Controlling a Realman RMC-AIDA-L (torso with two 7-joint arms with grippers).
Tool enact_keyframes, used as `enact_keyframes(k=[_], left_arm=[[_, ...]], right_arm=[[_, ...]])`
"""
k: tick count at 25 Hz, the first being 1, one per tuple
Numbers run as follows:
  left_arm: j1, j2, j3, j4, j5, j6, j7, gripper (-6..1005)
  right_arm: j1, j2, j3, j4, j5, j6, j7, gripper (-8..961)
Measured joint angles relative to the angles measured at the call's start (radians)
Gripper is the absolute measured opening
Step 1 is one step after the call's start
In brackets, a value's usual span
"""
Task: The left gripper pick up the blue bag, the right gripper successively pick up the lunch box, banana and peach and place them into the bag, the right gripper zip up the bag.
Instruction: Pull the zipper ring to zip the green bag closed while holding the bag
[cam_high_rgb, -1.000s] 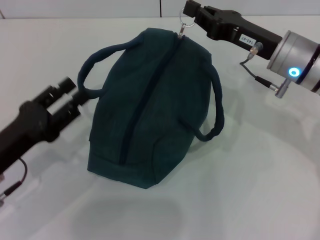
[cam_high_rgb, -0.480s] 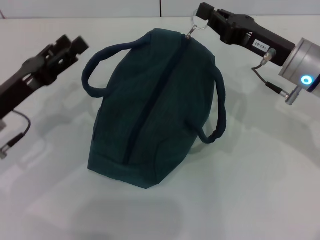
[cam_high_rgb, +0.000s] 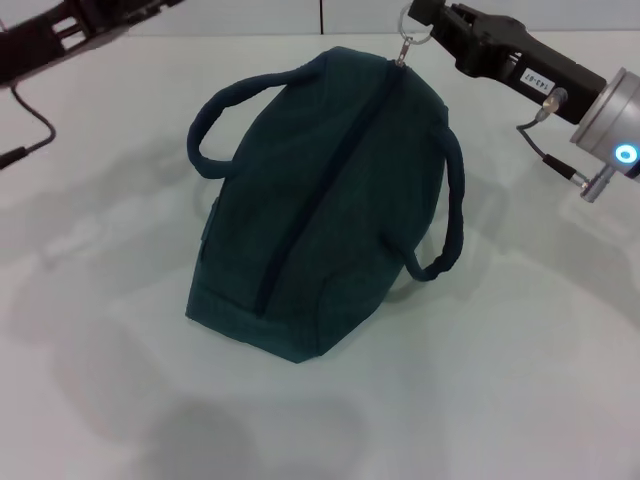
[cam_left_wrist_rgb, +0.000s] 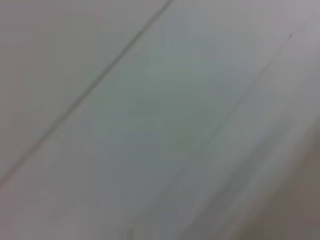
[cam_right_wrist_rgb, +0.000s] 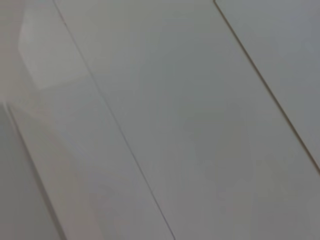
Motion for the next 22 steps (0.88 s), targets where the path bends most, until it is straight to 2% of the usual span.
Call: enact_keyframes(k=[3,5,7,10,15,22], left_arm=[[-0.041,0.039,0.088,0.084,0.067,0.015,-0.194,895],[-0.058,0.052,0.13,0.124,0.114,0.016,-0.274,895],[-0.073,0.054,0.146,0.156,0.17,0.016,-0.335,895],[-0.093,0.042,0.152,0.187,0.244,0.016,-0.399,895],[-0.145,0.004,0.154,0.198,0.35,0.009,-0.417,894],[-0.179,-0.011,0.154,0.2,0.413,-0.05,-0.42,894]], right_arm=[[0.004,0.001,0.0,0.0,0.0,-0.016,-0.006,16],[0.004,0.001,0.0,0.0,0.0,-0.029,-0.007,16],[0.001,0.001,0.0,-0.001,0.0,-0.053,-0.007,17],[-0.002,0.003,0.0,-0.003,0.0,-0.07,-0.007,17],[-0.002,0.001,0.0,0.001,0.0,-0.072,-0.007,17],[-0.001,0.0,0.0,0.002,-0.007,-0.072,-0.009,16]])
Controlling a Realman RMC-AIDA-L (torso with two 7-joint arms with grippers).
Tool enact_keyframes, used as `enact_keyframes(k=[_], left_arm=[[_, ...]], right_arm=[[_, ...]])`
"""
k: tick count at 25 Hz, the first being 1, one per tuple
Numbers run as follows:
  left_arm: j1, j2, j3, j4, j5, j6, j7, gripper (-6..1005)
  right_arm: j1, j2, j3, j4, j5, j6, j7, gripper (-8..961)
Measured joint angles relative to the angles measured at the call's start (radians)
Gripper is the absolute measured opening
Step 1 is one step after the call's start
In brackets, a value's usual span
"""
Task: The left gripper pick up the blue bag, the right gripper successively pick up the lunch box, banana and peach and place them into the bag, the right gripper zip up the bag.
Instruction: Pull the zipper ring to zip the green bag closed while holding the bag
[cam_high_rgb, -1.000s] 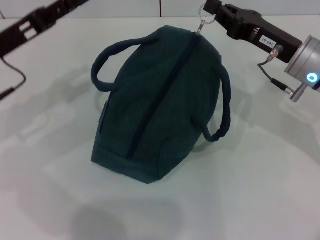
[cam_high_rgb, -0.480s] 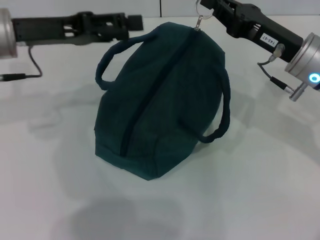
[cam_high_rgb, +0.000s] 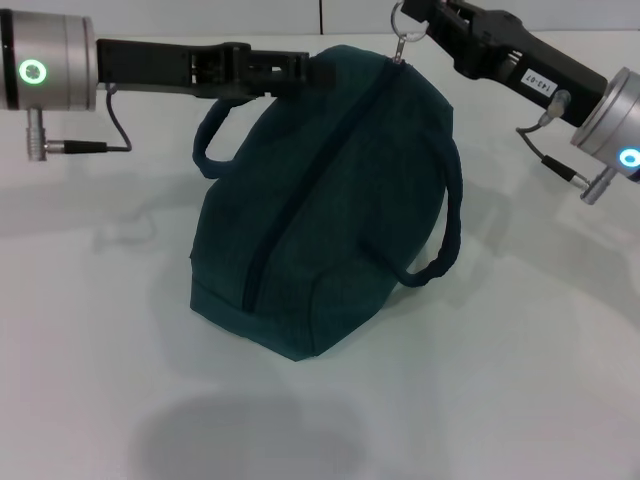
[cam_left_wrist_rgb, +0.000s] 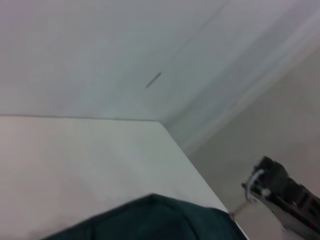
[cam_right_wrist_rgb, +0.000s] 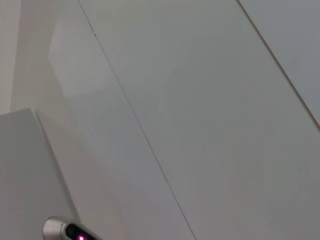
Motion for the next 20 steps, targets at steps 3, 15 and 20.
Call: enact_keyframes(k=[3,15,20], left_arm=[[-0.001,-0.002,0.0,0.001,0.004,-0.039,-0.001,893],[-0.002,-0.021,0.019,0.002,0.035,-0.055,0.015,892],[-0.002,-0.029,0.027,0.01,0.046,-0.056,0.025,892]], right_arm=[[0.0,0.001,-0.001,0.0,-0.001,0.0,0.0,16],[-0.002,0.003,-0.003,0.009,-0.001,-0.022,-0.001,17],[-0.003,0.003,-0.005,0.011,-0.001,-0.027,-0.001,16]])
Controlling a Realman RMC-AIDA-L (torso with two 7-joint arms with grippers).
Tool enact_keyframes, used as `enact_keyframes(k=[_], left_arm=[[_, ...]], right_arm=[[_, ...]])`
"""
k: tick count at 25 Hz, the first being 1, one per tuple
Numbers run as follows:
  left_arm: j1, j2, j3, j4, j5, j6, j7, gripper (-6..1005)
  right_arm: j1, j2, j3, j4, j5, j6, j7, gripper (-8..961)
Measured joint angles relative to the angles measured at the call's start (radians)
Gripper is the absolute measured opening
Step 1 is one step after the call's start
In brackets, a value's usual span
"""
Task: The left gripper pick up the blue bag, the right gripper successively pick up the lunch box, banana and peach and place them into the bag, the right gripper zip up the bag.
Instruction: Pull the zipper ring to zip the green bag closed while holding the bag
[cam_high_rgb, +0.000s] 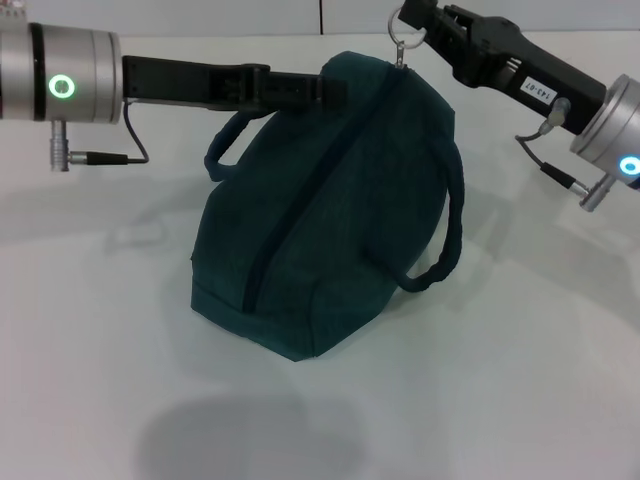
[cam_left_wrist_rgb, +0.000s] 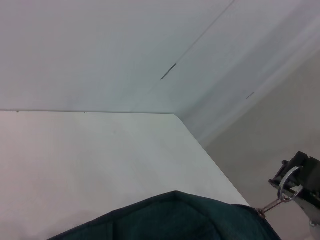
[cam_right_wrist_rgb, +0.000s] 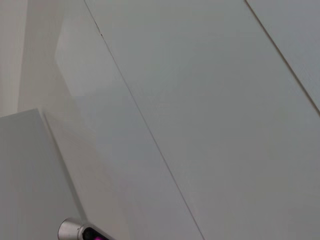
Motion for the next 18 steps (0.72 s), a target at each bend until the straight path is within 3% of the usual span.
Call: enact_keyframes(k=[18], left_arm=[[0.008,-0.024,0.001,0.003,0.013,-0.039,0.068,890]], right_arm=[[-0.014,0.003,0.001,0.001,0.002,-0.02,0.0,17]])
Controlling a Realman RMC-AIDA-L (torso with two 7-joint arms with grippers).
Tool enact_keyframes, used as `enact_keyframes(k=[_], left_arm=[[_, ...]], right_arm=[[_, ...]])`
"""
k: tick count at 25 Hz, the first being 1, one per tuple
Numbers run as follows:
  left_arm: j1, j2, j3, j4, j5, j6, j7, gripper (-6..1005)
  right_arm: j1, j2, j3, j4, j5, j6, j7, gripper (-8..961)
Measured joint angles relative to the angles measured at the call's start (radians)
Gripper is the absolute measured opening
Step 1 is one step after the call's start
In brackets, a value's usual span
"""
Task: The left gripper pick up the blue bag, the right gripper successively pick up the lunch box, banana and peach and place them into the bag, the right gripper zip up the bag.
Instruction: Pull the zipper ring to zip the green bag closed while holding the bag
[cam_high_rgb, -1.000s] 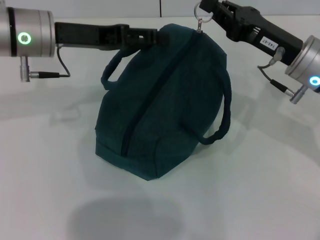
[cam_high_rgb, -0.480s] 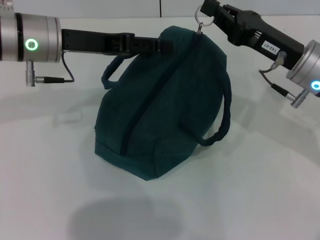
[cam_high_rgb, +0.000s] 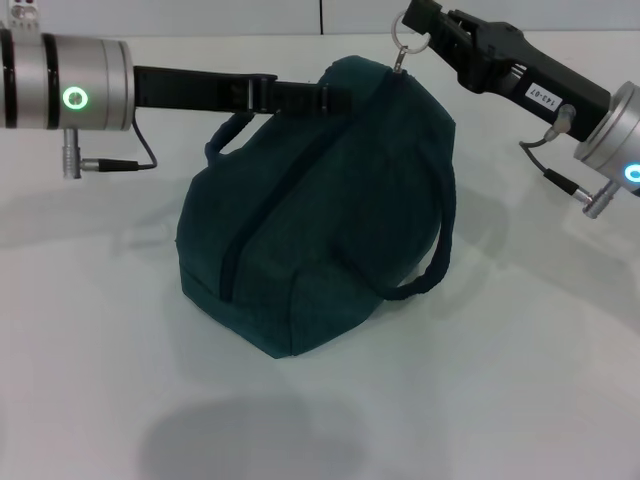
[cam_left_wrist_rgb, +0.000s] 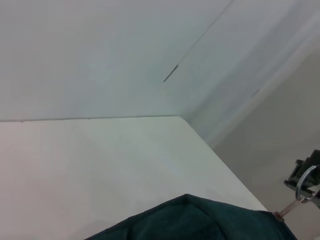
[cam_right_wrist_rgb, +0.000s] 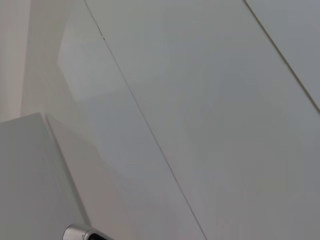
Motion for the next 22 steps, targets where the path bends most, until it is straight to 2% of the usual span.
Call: enact_keyframes(k=[7,12,22], left_arm=[[0.001,-0.002,0.008,0.0,0.0,-0.024,0.046,848],[0.002,-0.005,0.026,-0.003,0.001,-0.029,0.094,633],[0.002,-0.007,0.033,-0.003,-0.001,-0.032,0.11,524]], right_arm=[[-0.005,0.0,0.002,0.0,0.001,-0.001,0.0,16],[-0.007,-0.001,0.004,0.0,0.005,-0.002,0.0,16],[-0.006,-0.002,0.004,0.0,0.005,0.003,0.0,17]])
